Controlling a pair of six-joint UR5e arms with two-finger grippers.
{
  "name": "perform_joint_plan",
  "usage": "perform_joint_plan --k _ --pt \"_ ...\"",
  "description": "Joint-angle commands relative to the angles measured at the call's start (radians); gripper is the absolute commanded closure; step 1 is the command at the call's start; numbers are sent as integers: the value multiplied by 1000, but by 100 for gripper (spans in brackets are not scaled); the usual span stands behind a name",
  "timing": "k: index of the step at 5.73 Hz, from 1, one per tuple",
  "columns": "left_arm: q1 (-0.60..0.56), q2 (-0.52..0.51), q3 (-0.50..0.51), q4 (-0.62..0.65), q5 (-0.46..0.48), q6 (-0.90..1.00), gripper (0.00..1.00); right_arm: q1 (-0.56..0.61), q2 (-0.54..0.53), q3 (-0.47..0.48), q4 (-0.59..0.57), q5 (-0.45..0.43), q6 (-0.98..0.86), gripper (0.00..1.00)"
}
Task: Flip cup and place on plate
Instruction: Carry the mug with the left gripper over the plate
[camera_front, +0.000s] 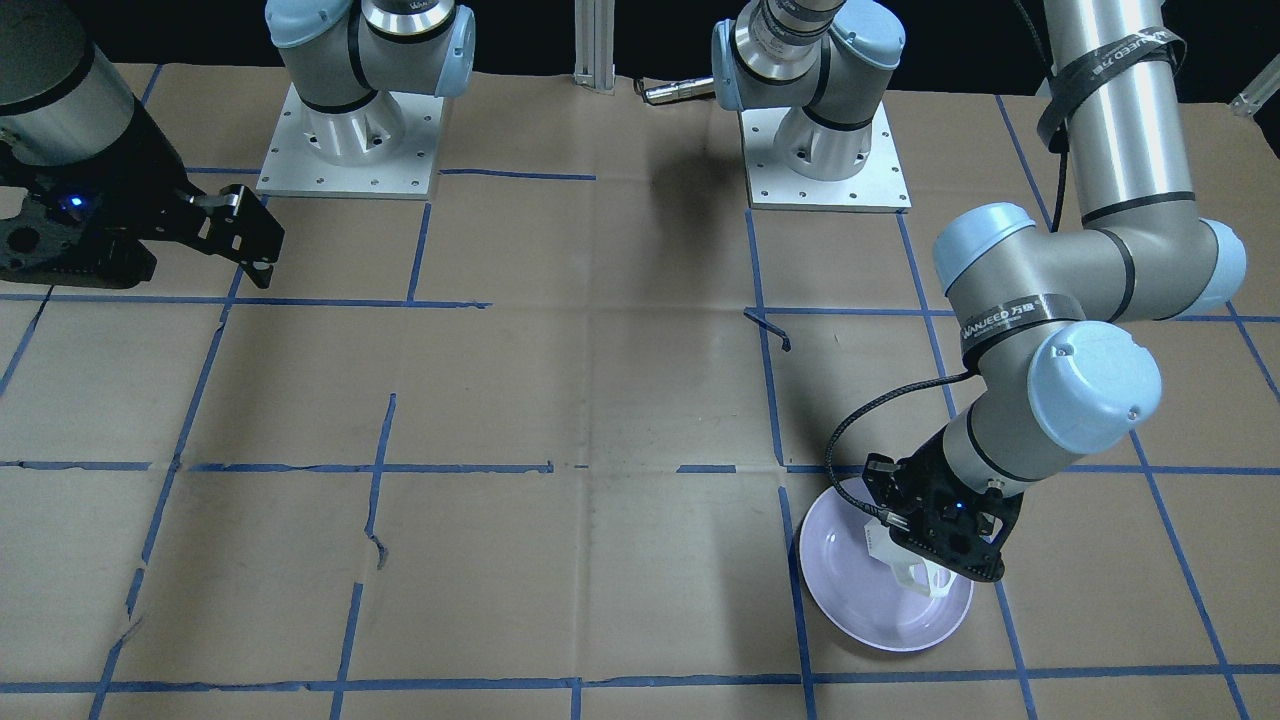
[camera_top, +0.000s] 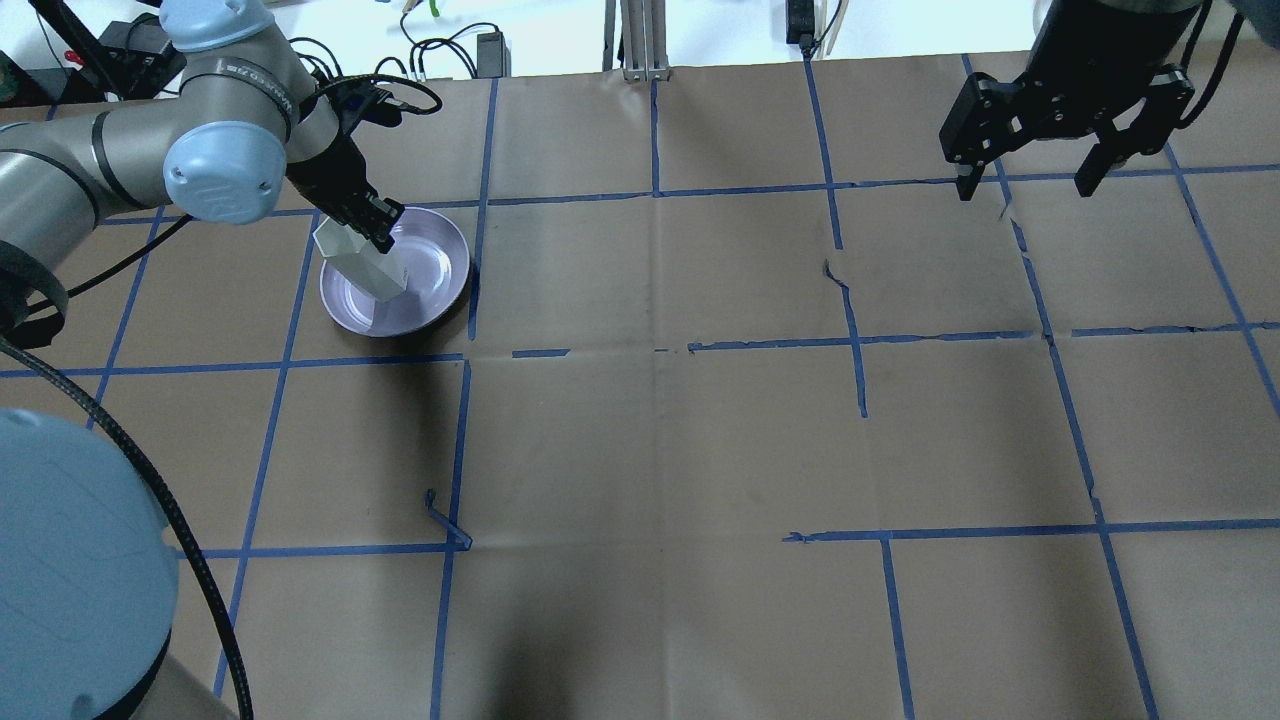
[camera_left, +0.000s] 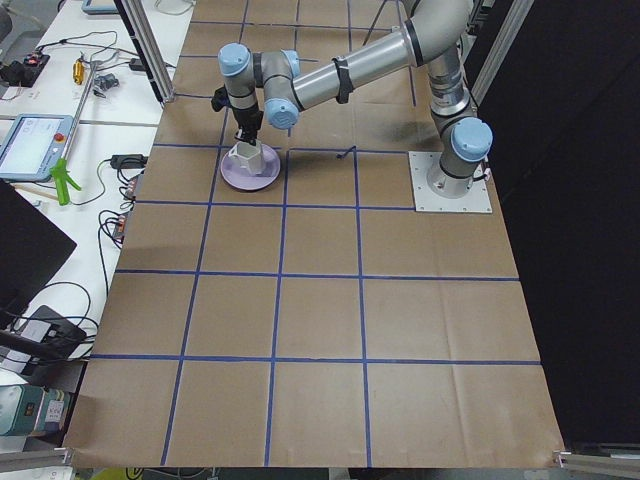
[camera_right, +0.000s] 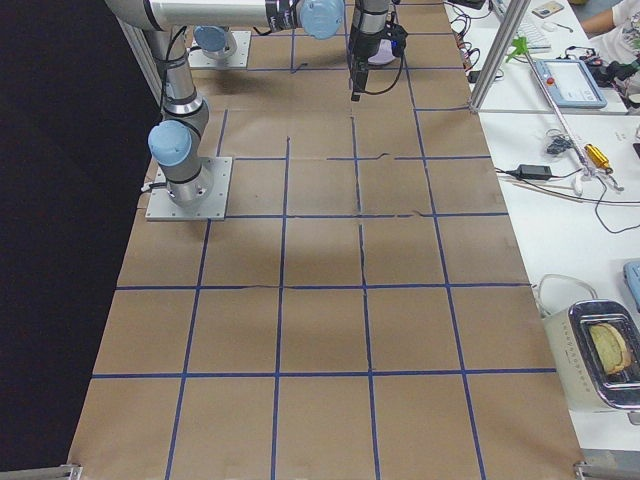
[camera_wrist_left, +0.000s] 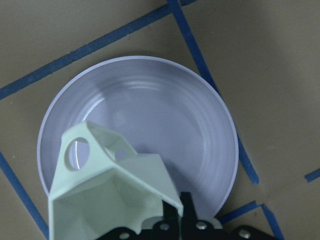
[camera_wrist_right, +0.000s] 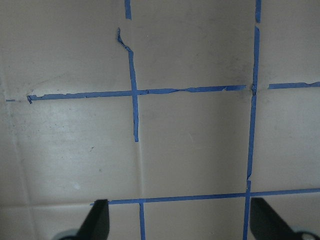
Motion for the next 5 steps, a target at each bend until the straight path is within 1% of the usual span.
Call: perform_joint_plan --k 1,2,3,4,5 --pt "-2 -9 -2 4 3 -2 100 0 0 0 0 0 0 0" --pt "-3 -9 -4 4 2 -5 100 0 0 0 0 0 0 0" --pt "-3 -11 -4 12 3 -4 97 0 0 0 0 0 0 0" --pt "-3 -9 -5 13 3 -4 77 0 0 0 0 0 0 0" --pt "-2 -9 -4 13 2 -4 10 0 0 0 0 0 0 0"
